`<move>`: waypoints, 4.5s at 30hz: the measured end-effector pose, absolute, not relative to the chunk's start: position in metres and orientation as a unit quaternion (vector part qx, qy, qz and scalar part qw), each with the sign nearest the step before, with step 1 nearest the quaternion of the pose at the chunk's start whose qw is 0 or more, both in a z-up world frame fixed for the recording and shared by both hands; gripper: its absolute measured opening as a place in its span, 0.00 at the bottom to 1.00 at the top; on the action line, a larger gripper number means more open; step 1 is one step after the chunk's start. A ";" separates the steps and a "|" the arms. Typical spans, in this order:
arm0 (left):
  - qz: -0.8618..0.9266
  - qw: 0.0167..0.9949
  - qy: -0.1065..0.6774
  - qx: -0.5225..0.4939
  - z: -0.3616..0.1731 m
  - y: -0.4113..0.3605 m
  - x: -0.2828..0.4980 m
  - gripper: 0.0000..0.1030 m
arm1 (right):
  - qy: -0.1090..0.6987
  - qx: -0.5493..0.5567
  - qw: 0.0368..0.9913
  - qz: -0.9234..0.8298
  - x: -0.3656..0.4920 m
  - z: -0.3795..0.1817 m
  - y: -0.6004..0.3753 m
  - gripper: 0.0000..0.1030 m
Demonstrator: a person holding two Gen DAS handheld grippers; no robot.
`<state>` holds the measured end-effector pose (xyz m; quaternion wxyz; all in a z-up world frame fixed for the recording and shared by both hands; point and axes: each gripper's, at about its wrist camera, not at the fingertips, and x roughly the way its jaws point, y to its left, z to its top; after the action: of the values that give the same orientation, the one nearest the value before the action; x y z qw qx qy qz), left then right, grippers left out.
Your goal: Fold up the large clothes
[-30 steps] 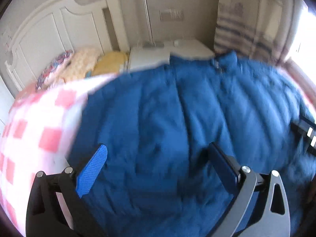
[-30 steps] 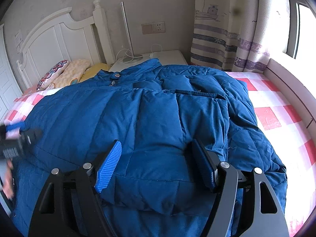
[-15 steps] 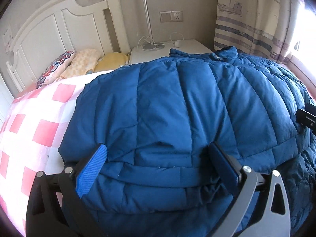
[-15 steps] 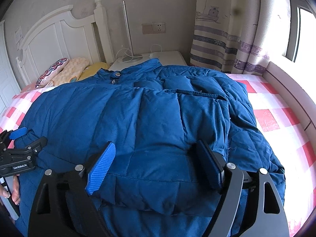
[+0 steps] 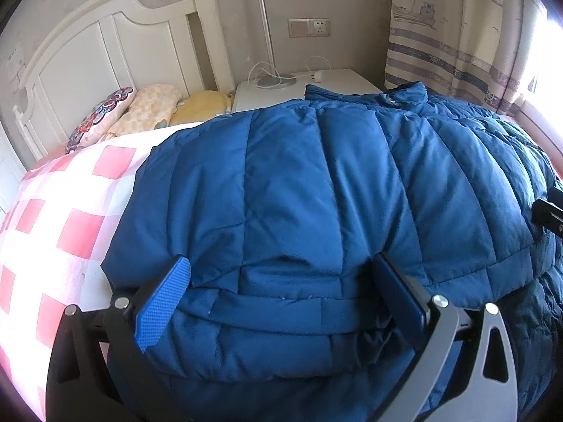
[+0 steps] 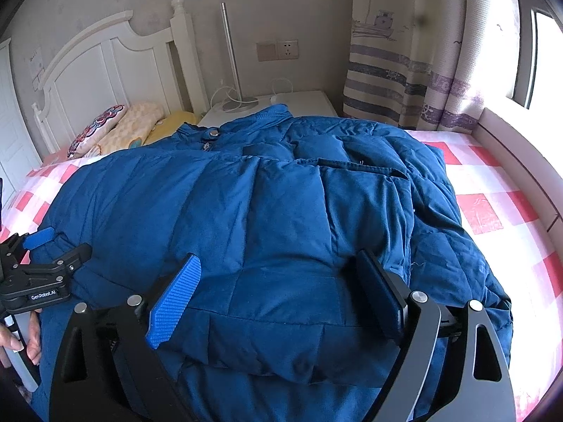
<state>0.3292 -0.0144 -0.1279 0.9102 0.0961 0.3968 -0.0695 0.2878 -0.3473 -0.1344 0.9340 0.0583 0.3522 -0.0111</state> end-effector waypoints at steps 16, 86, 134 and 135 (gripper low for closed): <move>-0.070 0.910 0.396 0.095 -0.127 -0.013 0.330 0.98 | 0.353 0.056 0.934 -0.012 0.288 -0.134 -0.347 0.81; -0.131 0.882 0.445 0.075 -0.137 0.075 0.130 0.98 | 0.429 -0.032 0.899 0.088 0.078 -0.165 -0.359 0.94; -0.199 0.867 0.456 -0.001 -0.139 0.164 0.025 0.97 | 0.394 0.101 0.895 0.185 -0.038 -0.173 -0.421 0.41; -0.196 0.871 0.449 0.013 -0.140 0.158 0.023 0.96 | 0.387 0.104 0.897 0.184 -0.040 -0.175 -0.422 0.42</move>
<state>0.0234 0.1578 -0.1401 0.8714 0.0129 0.4494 -0.1960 -0.0397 -0.4219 -0.1745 0.8973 0.1045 0.3873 0.1843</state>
